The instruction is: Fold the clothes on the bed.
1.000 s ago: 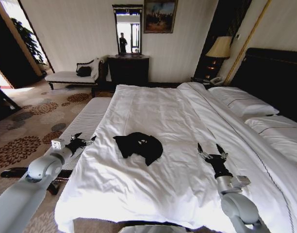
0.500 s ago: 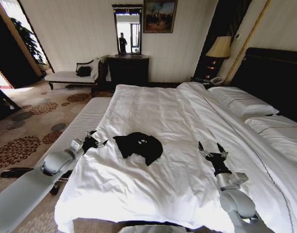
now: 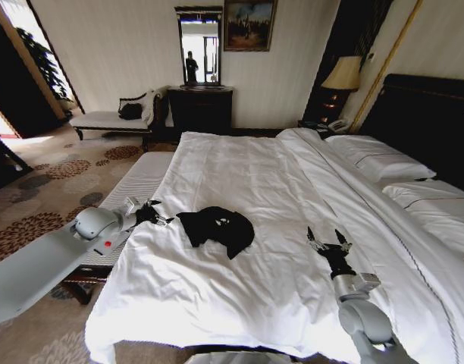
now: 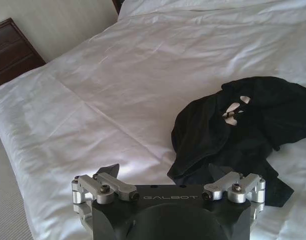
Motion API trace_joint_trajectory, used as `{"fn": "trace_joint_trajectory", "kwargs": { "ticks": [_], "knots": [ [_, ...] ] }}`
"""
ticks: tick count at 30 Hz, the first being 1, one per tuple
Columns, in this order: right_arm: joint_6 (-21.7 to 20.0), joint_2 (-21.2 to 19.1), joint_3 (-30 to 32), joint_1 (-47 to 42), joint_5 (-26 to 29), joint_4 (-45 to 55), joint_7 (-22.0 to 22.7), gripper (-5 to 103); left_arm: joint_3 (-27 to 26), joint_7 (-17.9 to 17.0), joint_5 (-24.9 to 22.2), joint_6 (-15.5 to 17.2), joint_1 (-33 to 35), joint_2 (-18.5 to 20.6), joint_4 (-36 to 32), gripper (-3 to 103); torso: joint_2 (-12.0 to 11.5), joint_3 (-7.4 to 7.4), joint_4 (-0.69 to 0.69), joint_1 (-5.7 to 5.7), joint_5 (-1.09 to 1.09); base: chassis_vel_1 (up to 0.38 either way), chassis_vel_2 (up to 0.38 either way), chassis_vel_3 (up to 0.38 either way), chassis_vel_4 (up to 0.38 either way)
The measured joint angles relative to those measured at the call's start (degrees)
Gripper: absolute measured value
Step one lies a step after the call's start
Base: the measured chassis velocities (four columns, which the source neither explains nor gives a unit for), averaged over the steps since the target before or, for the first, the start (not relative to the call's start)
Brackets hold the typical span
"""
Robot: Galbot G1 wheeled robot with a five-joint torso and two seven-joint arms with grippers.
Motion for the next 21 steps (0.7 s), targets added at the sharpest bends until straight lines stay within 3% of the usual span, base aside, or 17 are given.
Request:
{"fn": "trace_joint_trajectory", "kwargs": {
  "ticks": [5,8,14,21],
  "knots": [
    [0.1,0.1,0.2,0.0,0.0,-0.3,0.0,100,2.6,2.8,1.3,0.6,-3.0,-1.0,1.3,100,0.0,0.00,0.02,0.00,0.01,0.000,0.000,0.000,0.000],
    [0.1,0.0,0.5,0.0,0.0,-0.4,0.0,100,4.2,6.3,4.2,0.6,-5.1,-2.4,3.5,100,0.0,0.00,0.03,0.00,0.00,0.000,0.000,0.000,0.000],
    [0.1,-0.6,0.8,0.0,0.1,-0.4,0.0,100,5.8,9.1,6.4,-0.1,-7.5,-3.7,5.8,100,0.0,0.00,0.01,0.00,0.00,0.000,0.000,0.000,0.000],
    [0.1,-1.4,0.9,0.1,0.2,-0.5,0.1,100,7.6,13.3,9.9,-4.5,-10.1,-4.3,9.2,100,0.0,0.00,0.03,0.00,0.01,0.000,0.000,0.000,0.000]
  ]
}}
